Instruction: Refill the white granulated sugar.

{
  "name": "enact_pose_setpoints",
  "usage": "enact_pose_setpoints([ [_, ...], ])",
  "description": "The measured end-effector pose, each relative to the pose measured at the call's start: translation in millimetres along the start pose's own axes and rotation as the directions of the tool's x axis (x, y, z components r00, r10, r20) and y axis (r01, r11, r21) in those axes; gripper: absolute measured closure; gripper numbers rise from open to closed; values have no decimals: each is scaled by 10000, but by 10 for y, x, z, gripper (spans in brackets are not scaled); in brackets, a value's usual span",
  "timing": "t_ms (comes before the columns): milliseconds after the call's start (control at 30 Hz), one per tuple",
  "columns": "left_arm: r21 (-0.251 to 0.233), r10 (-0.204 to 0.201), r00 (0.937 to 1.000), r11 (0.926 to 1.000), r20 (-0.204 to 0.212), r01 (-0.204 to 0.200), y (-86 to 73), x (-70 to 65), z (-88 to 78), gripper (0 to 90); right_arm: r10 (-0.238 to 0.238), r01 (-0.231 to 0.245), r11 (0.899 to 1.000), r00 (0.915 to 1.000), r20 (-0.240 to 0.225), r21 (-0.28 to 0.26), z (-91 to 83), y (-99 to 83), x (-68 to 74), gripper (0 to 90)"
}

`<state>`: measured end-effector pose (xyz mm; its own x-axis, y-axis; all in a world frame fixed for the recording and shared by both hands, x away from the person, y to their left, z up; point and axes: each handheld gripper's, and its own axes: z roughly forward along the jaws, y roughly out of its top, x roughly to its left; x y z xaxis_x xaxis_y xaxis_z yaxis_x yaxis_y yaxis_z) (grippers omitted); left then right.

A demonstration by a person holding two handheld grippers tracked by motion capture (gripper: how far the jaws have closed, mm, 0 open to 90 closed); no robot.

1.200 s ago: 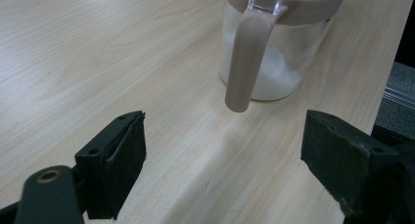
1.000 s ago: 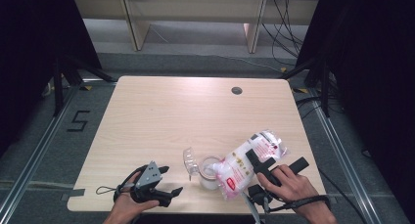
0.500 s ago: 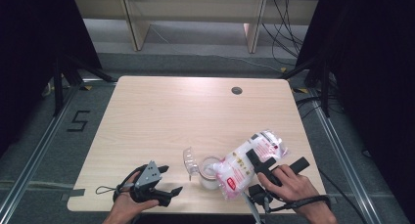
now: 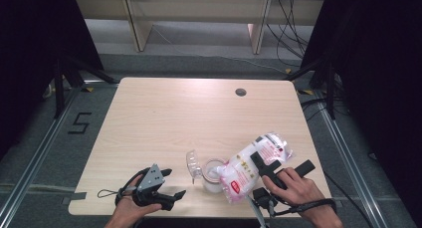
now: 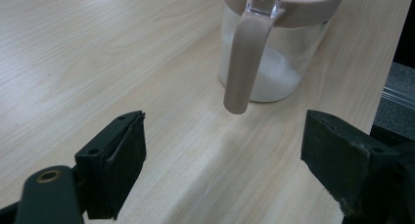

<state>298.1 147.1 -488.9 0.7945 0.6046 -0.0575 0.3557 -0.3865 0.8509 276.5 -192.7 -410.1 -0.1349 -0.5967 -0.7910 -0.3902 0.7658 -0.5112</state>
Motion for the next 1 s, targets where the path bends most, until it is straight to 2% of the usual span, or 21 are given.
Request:
enact_pose_setpoints([
  [133, 10, -44, 10000, 10000, -76, 44, 0, 3, 6, 164, 191, -191, 9998, 9998, 61, -15, 2, 9, 21, 639],
  [200, 11, -22, 10000, 10000, -66, 22, 0, 2, 6, 164, 23, -23, 10000, 10000, 12, -57, 5, 2, 12, 640],
  [267, -44, -77, 10000, 10000, -34, 76, 3, 5, 7, 164, 144, -144, 9999, 9999, 25, -51, 6, 4, 19, 640],
  [300, 1, -76, 10000, 10000, -9, 76, 6, 9, 1, 164, -9, 10, 10000, 10000, 78, -38, 9, 5, 12, 640],
  [333, -26, -79, 10000, 10000, -23, 79, 5, 7, 0, 165, 371, -371, 9993, 9993, 70, -11, 4, 16, 30, 640],
  [367, -16, -28, 10000, 10000, -24, 28, 5, 7, -1, 165, 394, -394, 9992, 9992, 53, -3, 0, 15, 32, 640],
  [500, -53, 46, 10000, 10000, 39, -46, 6, 4, 5, 165, -20, 21, 9999, 9999, 108, -99, 11, 13, 5, 641],
  [533, -74, 97, 9999, 9999, 44, -97, 5, 2, 8, 165, 327, -327, 9994, 9994, -59, -103, 2, 16, 21, 641],
  [567, -61, 74, 10000, 10000, 51, -74, 4, 2, 9, 165, 406, -405, 9992, 9992, 49, -20, 0, 19, 29, 641],
  [600, -35, 41, 10000, 10000, 7, -41, 3, 2, 9, 164, 144, -144, 9999, 9999, 69, -45, 6, 13, 15, 641],
  [633, -30, 9, 10000, 10000, 21, -9, 1, 2, 9, 165, 372, -372, 9993, 9993, 48, 1, 2, 18, 28, 641],
  [700, -32, 16, 10000, 10000, 16, -16, 3, 2, 8, 165, -49, 50, 9999, 10000, 59, -92, 7, 0, 4, 641],
  [733, -82, 103, 9999, 9999, 43, -103, 7, 4, 8, 164, 69, -69, 10000, 10000, 27, -39, 2, 2, 19, 641],
  [767, -171, -40, 10000, 9998, -33, 39, 6, -12, 11, 165, 58, -58, 10000, 10000, 2, -30, 1, 1, 13, 641],
  [900, 0, 25, 10000, 10000, -26, -25, 13, -15, 0, 164, 175, -174, 9998, 9998, 57, -76, 3, 0, 17, 641],
  [1000, -61, -19, 10000, 10000, 46, 19, 10, -15, 11, 165, 84, -84, 9999, 10000, 14, -78, 4, 1, 16, 642],
])
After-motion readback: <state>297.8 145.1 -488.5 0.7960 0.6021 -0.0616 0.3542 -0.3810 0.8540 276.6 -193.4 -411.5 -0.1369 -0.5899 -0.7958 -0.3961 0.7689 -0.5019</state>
